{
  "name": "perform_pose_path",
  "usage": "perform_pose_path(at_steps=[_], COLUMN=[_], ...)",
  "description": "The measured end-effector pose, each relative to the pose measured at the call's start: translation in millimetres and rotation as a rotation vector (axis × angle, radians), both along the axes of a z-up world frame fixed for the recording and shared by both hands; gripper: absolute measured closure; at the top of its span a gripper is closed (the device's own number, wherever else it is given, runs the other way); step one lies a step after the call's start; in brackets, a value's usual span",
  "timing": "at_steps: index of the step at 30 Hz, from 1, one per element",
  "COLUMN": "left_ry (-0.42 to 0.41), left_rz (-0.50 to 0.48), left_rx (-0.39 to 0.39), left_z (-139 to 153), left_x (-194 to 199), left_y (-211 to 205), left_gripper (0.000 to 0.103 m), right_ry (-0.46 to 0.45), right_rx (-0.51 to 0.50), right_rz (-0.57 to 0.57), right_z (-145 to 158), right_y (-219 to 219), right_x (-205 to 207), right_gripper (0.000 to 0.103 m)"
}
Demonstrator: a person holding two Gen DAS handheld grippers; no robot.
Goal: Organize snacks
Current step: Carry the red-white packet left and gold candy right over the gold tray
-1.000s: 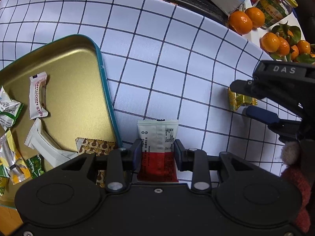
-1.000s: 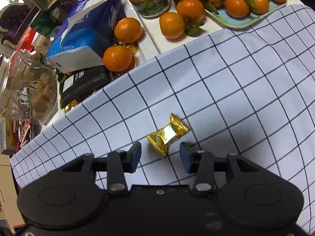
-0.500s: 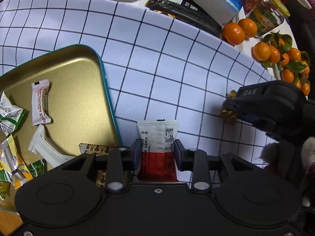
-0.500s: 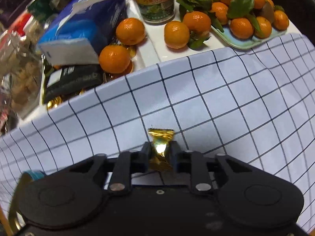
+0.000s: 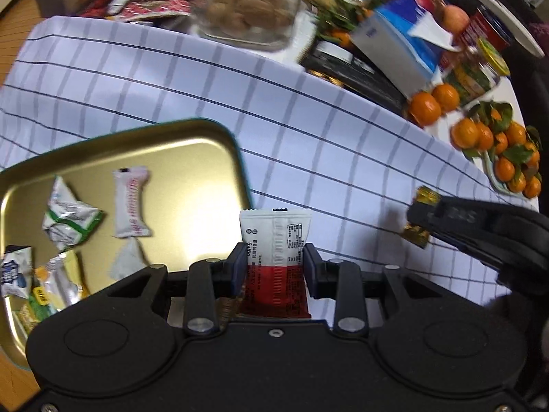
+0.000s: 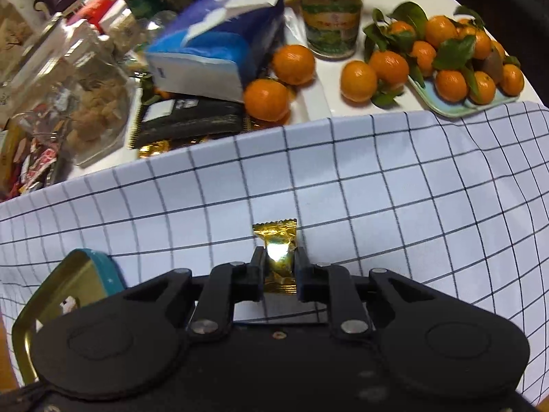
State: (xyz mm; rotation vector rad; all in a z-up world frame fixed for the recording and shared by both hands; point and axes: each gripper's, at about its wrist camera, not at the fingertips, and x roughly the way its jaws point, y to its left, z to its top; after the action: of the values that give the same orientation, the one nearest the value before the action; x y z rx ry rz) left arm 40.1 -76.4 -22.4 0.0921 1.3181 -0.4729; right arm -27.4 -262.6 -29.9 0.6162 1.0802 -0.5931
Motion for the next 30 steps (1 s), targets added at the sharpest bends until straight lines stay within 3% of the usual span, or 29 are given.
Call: perform_pose_path(at_steps=[9, 18, 24, 30], left_ry=[-0.021, -0.033, -0.032, -0.069], left_rz=[0.170, 0.318, 0.365, 0.371], left_rx=[0.055, 0.145, 0.172, 0.195], left_z=[0, -5, -5, -4], left_x=[26, 42, 49, 50], left_y=[64, 124, 145, 150], left_gripper=[0.060, 0.060, 0.060, 0.060], right_ry=[-0.103, -0.101, -0.092, -0.096], right_rx=[-0.024, -0.016, -0.020, 0.005], right_rz=[0.104, 0.268, 0.354, 0.378], right_z=[31, 25, 21, 18], right_y=[53, 129, 168, 179], right_x=[1, 18, 32, 42], right_gripper=[0.085, 0.085, 0.085, 0.085])
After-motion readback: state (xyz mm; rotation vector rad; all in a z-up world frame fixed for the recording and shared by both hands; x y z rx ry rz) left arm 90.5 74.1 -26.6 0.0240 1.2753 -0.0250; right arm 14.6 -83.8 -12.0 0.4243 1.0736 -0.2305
